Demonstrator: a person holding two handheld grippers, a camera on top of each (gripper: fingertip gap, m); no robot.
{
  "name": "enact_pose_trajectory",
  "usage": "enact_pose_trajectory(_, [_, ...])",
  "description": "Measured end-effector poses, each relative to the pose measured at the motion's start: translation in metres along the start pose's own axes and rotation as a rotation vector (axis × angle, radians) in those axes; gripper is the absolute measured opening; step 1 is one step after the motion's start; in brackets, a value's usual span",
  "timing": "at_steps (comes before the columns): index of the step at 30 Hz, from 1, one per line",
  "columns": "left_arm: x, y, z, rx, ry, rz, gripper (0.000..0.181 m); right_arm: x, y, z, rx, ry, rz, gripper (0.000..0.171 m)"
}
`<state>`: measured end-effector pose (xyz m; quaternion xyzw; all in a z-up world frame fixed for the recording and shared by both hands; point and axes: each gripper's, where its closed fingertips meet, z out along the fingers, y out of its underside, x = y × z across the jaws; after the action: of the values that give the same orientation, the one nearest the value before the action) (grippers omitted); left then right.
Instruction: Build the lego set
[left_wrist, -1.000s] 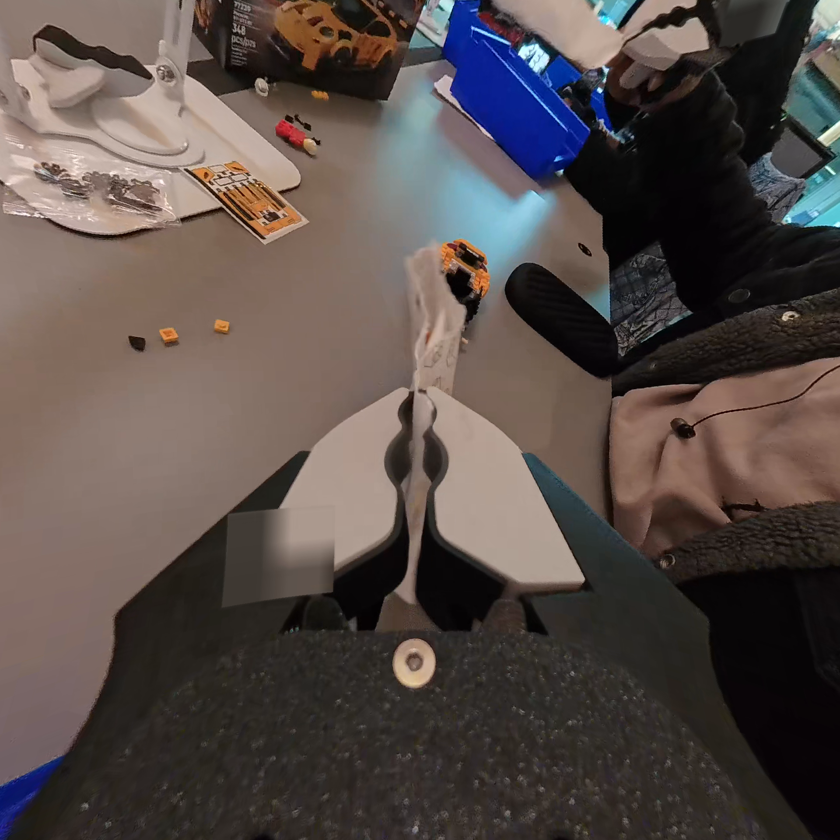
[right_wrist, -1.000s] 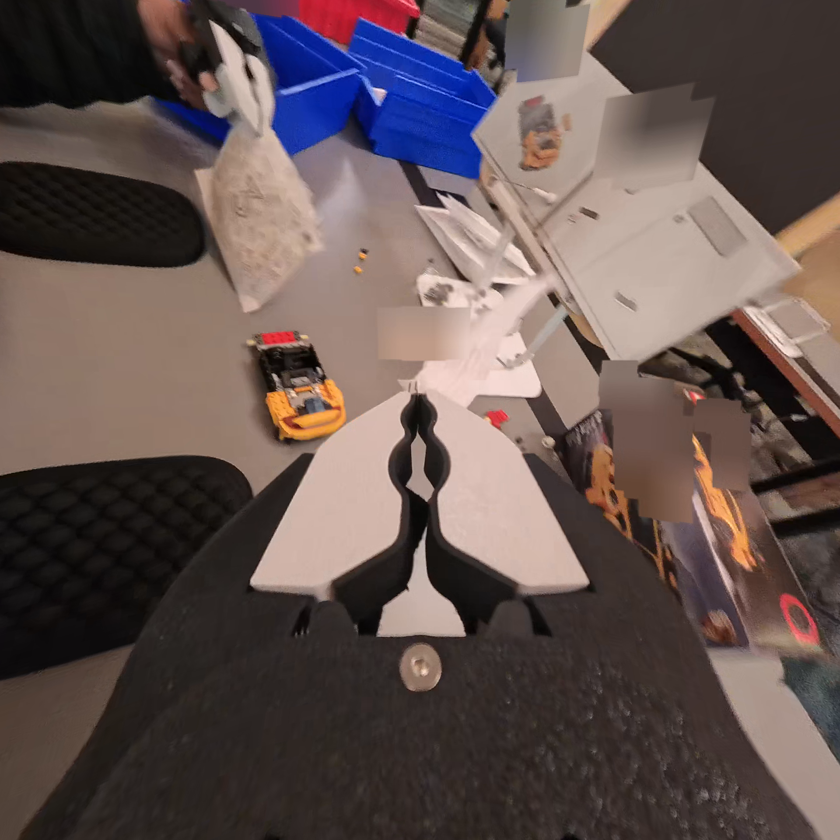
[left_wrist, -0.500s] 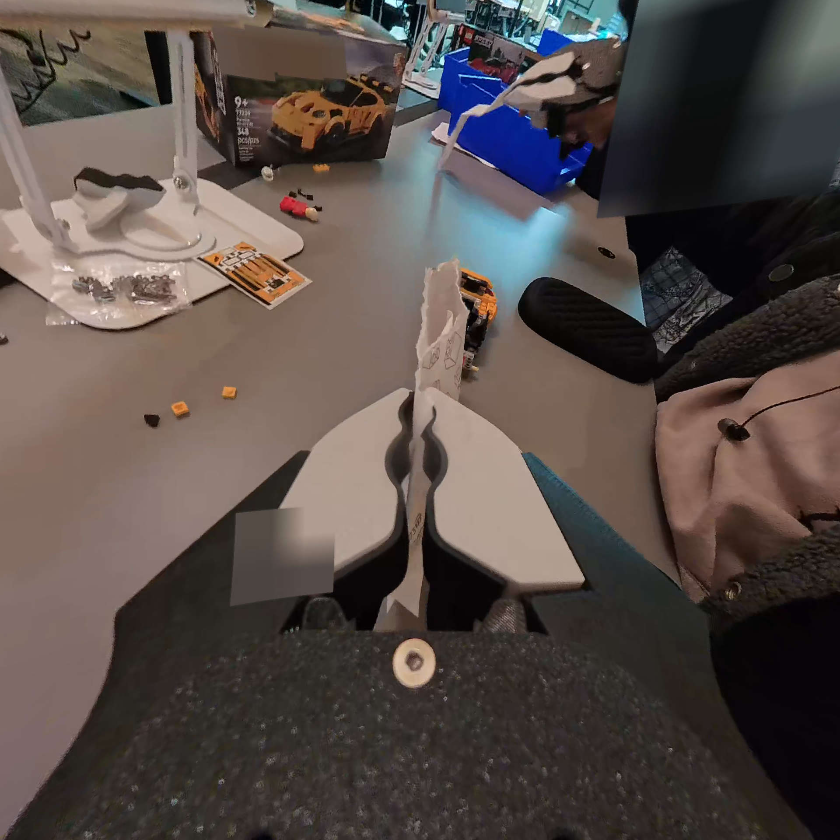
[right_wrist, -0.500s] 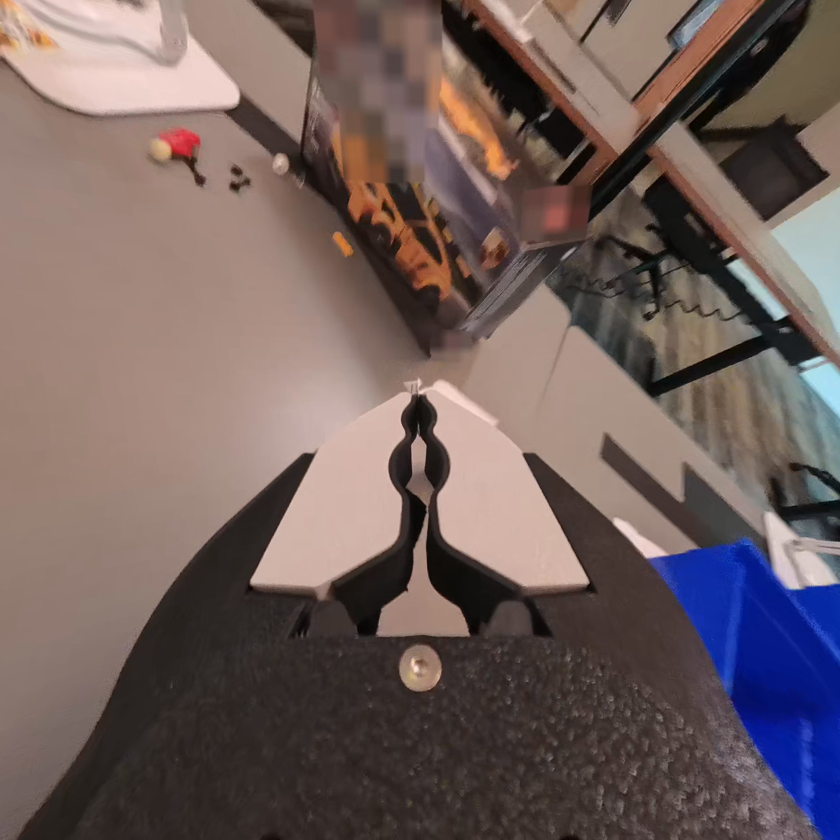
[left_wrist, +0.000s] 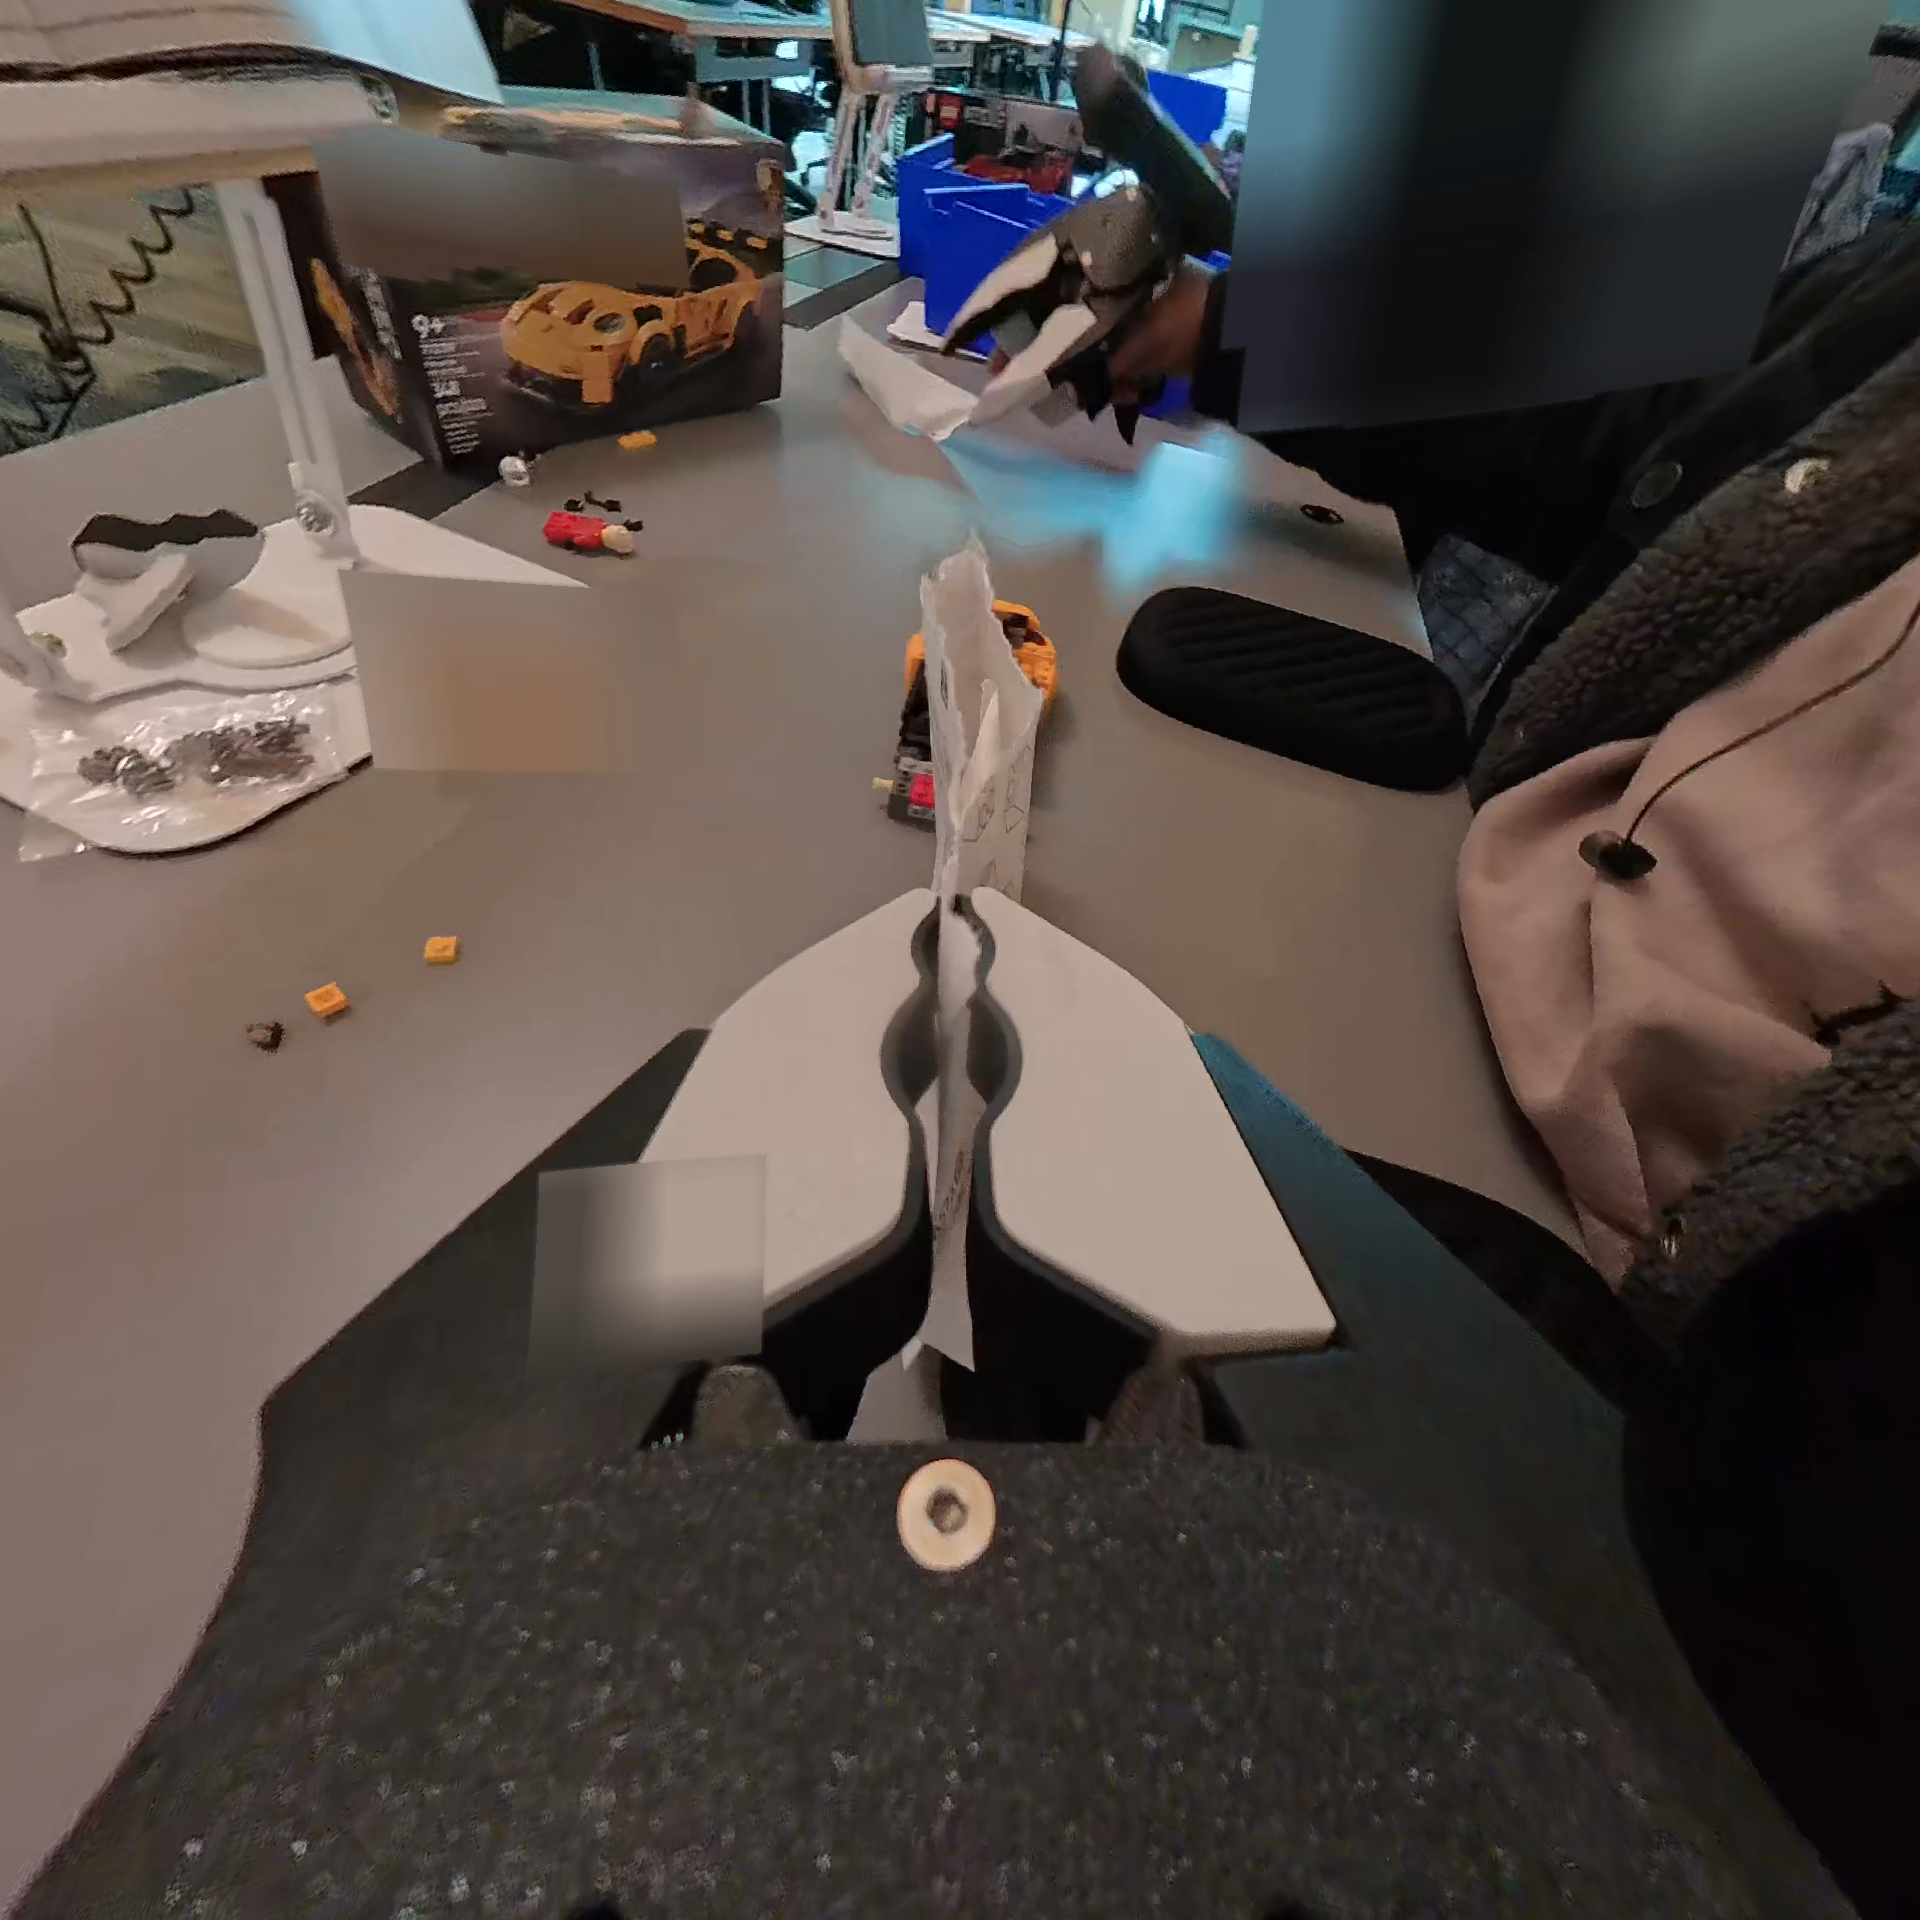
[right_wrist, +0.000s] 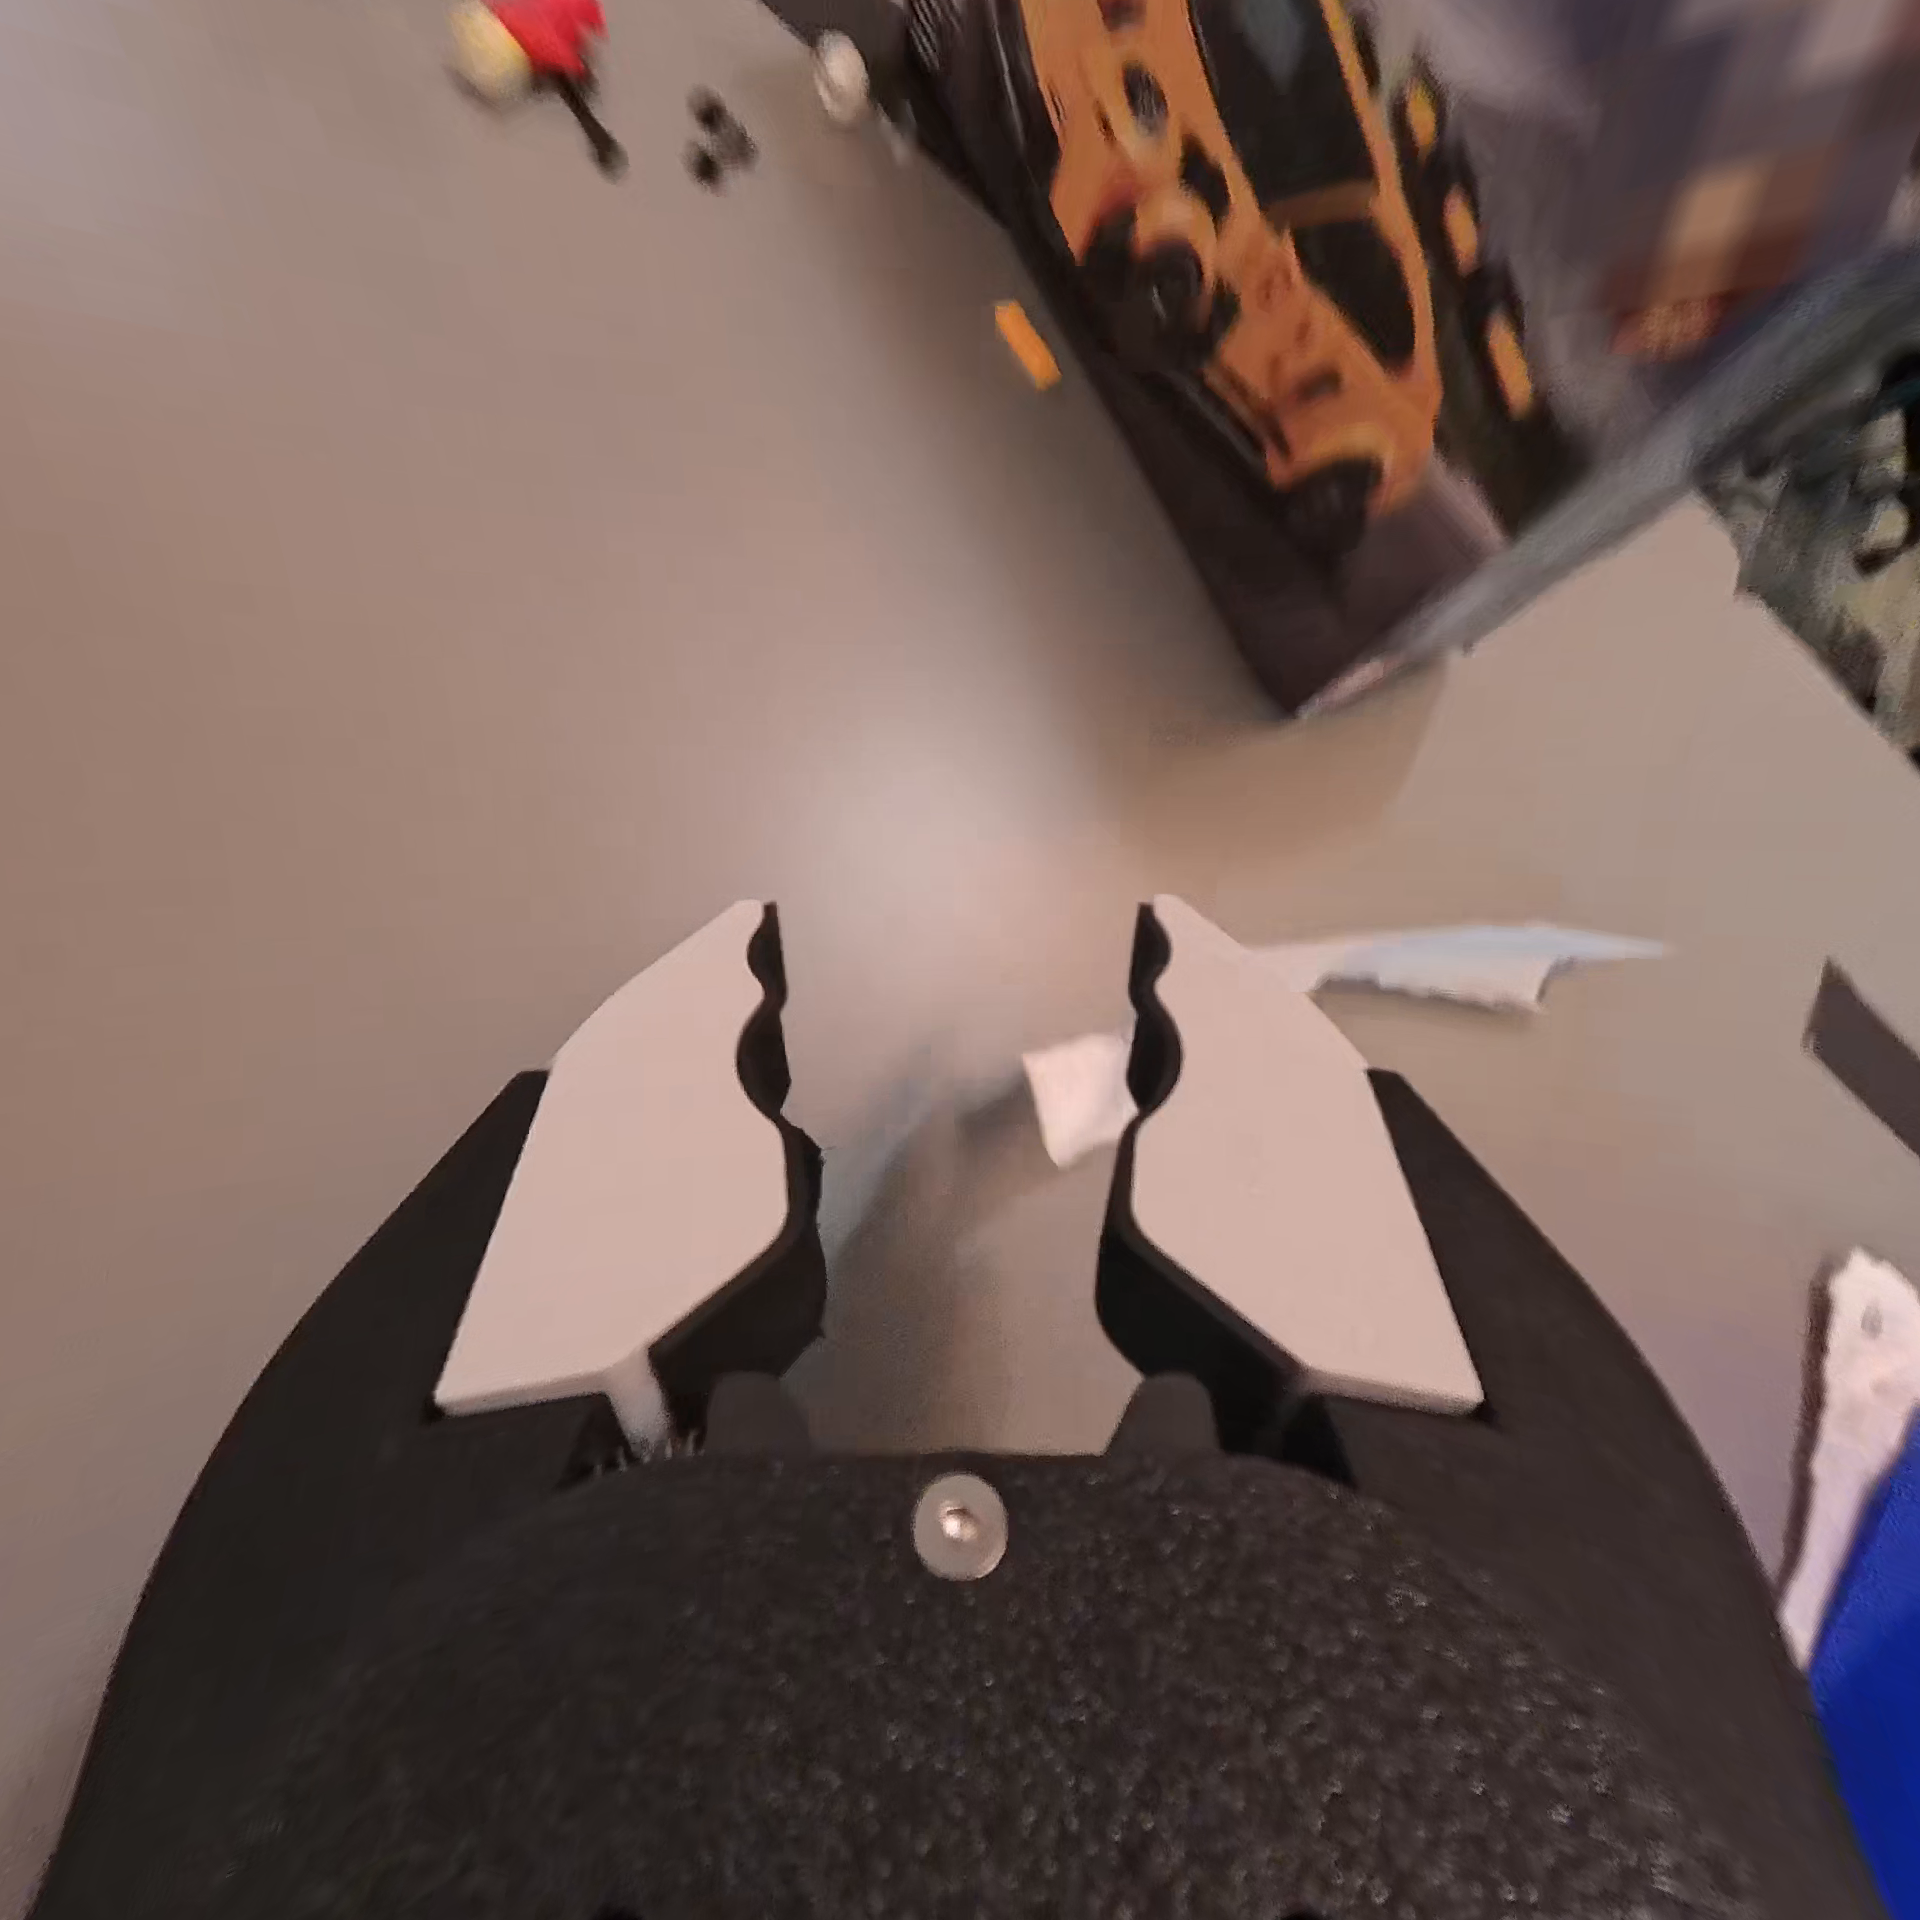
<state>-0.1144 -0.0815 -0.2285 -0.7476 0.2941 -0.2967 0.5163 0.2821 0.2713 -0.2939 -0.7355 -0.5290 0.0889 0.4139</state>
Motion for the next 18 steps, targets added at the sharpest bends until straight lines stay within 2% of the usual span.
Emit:
enact_pose_trajectory(3, [0.012, 0.0, 0.005, 0.015, 0.044, 0.076, 0.0, -0.049, -0.053, -0.015, 0.105, -0.105, -0.089, 0.067])
enact_pose_trajectory(7, [0.027, 0.002, 0.01, 0.018, 0.096, 0.146, 0.0, -0.176, -0.121, -0.036, 0.233, -0.418, -0.264, 0.068])
enact_pose_trajectory(9, [0.037, 0.003, 0.012, 0.019, 0.122, 0.185, 0.0, -0.24, -0.144, -0.046, 0.291, -0.58, -0.342, 0.067])
enact_pose_trajectory(11, [0.043, 0.005, 0.013, 0.016, 0.135, 0.218, 0.0, -0.289, -0.159, -0.048, 0.335, -0.664, -0.429, 0.065])
enact_pose_trajectory(14, [0.05, 0.008, 0.015, 0.016, 0.15, 0.244, 0.0, -0.334, -0.17, -0.039, 0.371, -0.726, -0.517, 0.049])
enact_pose_trajectory(18, [0.051, 0.012, 0.016, 0.009, 0.139, 0.262, 0.0, -0.359, -0.177, -0.027, 0.439, -0.705, -0.611, 0.009])
